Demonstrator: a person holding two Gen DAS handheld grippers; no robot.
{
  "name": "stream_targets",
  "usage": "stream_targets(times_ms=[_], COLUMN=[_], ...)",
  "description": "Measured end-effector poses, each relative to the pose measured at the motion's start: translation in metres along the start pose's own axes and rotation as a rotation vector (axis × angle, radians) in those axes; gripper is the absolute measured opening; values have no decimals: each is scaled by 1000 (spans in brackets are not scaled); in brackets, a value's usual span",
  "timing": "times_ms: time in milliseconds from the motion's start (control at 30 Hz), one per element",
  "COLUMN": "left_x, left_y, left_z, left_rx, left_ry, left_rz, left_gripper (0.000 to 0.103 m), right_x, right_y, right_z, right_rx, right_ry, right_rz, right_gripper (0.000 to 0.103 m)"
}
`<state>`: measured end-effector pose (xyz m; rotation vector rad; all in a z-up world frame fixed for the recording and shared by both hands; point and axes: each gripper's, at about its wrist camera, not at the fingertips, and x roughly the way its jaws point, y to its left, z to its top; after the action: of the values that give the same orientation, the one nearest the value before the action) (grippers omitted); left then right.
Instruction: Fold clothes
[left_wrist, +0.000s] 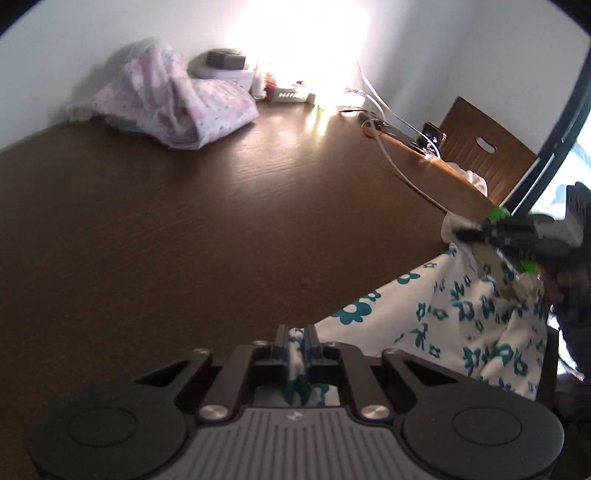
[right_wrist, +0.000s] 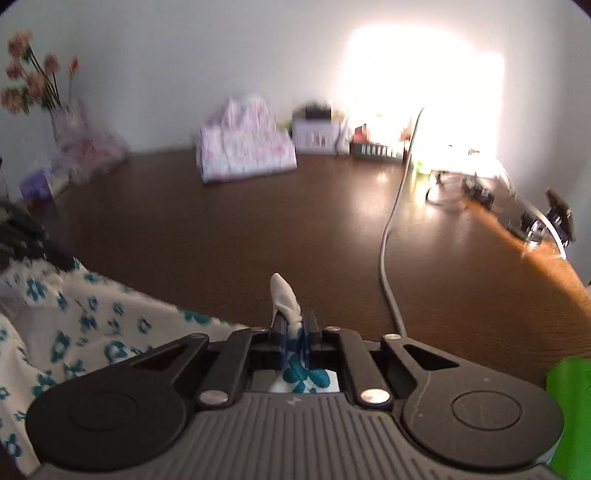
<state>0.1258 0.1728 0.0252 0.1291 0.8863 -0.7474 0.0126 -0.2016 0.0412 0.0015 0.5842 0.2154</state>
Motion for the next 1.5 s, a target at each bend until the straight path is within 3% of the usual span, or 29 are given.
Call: stream_targets(times_ms=[100, 167, 233, 333, 467, 533, 600, 700, 800, 867, 933, 967, 1133, 1200, 1267, 1367, 1433, 1500], left_x=[-35, -63, -83, -95, -80, -69, -68, -71, -70, -66, -64, -64, -62, -61, -63, -68, -72, -76], left_y=[-31, -59, -92, -136, -158, -160, -157, -153, -154, -155, -156, -156, -153, -155, -156, -163, -169, -175], left_z=[-8, -18, -36, -70, -122, -142, -149, -151, -148, -147, -148, -149, -147, -147, -144, -132, -122, -111], left_rx=[74, 118, 175, 235, 189, 154, 119, 102, 133, 149, 154, 149, 124, 133, 134, 154, 172, 191], left_ry=[-117, -210, -258, -297, -254, -229, -253, -262, -245, -236, -231, -230, -221, -216, -196, -219, -250, -280], left_rz=[44, 35, 97, 208, 273, 299, 311, 306, 304, 310, 313, 310, 299, 307, 292, 255, 227, 199], left_gripper=[6, 6, 6, 6, 6, 10, 11, 14, 15, 15, 15, 15, 15, 17, 22, 36, 71, 84], right_x=[-51, -83, -103, -110, -110, -122, -140, -159, -138, -107, -78, -73, -105, -107, -98, -105, -112, -119], right_y=[-4, -3, -5, -11, -11, -9, -8, 5, 36, 62, 83, 85, 82, 81, 81, 72, 66, 59], right_z=[-7, -19, -32, -55, -78, -74, -63, -46, -40, -51, -63, -67, -76, -86, -101, -96, -90, -84], right_rx=[-103, -185, -242, -287, -343, -372, -386, -445, -493, -564, -619, -612, -583, -580, -588, -518, -461, -404], right_ry=[-165, -218, -191, -60, 60, 41, -6, -82, -111, -44, 24, 28, -61, -22, 32, 0, -30, -61], right_rz=[65, 112, 121, 109, 101, 136, 201, 278, 304, 289, 259, 240, 217, 224, 211, 248, 282, 315], right_gripper=[7, 7, 7, 7, 9, 18, 51, 55, 55, 52, 15, 2, 2, 2, 2, 1, 2, 3])
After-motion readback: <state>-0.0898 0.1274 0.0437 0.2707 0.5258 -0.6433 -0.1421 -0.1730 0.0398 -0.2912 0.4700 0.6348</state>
